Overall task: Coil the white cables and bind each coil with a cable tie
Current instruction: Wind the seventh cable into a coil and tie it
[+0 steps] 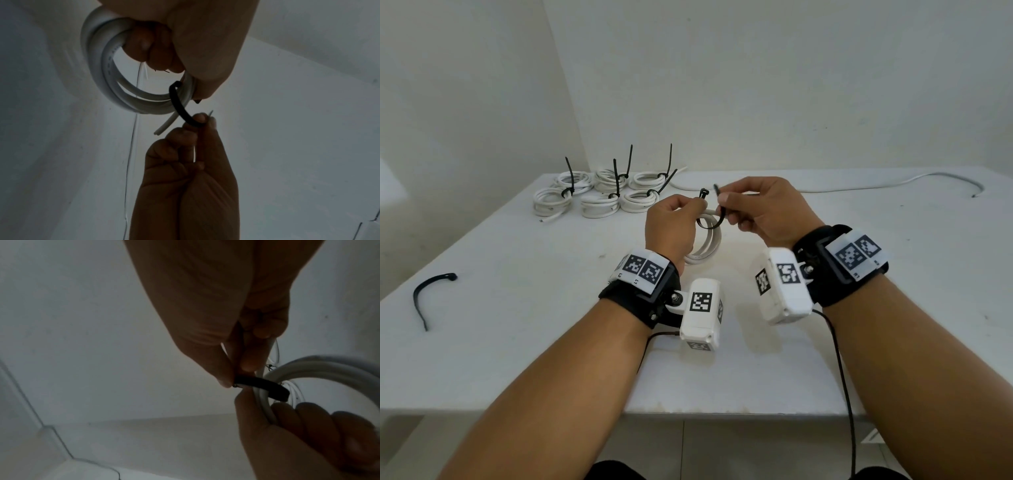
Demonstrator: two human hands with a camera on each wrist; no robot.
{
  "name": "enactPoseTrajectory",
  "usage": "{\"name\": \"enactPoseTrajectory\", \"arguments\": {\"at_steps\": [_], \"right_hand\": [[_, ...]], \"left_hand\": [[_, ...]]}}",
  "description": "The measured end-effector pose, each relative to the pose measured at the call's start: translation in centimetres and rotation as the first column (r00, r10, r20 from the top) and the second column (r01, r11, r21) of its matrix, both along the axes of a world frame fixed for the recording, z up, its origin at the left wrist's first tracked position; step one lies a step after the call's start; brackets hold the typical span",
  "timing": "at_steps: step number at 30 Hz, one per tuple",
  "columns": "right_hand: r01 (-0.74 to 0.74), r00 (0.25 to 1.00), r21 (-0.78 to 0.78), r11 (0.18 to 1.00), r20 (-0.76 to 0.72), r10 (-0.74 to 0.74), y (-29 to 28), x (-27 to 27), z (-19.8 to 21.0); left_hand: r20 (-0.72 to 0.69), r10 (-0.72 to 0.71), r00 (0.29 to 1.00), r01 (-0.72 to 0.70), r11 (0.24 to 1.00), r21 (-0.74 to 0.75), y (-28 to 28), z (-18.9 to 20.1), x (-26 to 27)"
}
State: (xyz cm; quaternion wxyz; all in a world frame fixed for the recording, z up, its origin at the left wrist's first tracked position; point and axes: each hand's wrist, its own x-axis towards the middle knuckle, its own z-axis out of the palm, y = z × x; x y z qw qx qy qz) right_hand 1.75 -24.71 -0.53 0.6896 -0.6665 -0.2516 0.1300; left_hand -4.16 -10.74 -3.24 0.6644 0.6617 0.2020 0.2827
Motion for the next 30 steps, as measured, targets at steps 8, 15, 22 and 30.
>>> {"name": "enactPoseTrajectory", "arguments": {"at_steps": [8,15,22,30], "right_hand": [[0.06,0.997,-0.107,0.992,0.064,-0.054,0.02,-0.16,-0.11],[0.102,0.993,-0.137,0.985,0.073,-0.092,-0.09,0.03,-0.09],[0.094,0.995,-0.176,0.98,0.056,-0.085,-0.04,0.01,-0.14],[0.067,0.994,0.004,0.998,-0.088,-0.067,0.11,-0.16,0.05]], "left_hand": [[0.004,0.004,1.0,-0.004,0.996,0.087,-0.19,-0.15,0.0],[-0.004,-0.003,1.0,0.004,0.954,0.301,0.08,0.15,-0.11],[0.014,0.009,1.0,-0.015,0.859,0.511,0.5,0.05,0.02],[0.035,-0.056,0.998,0.024,0.807,0.591,0.0,0.36,-0.34]]}}
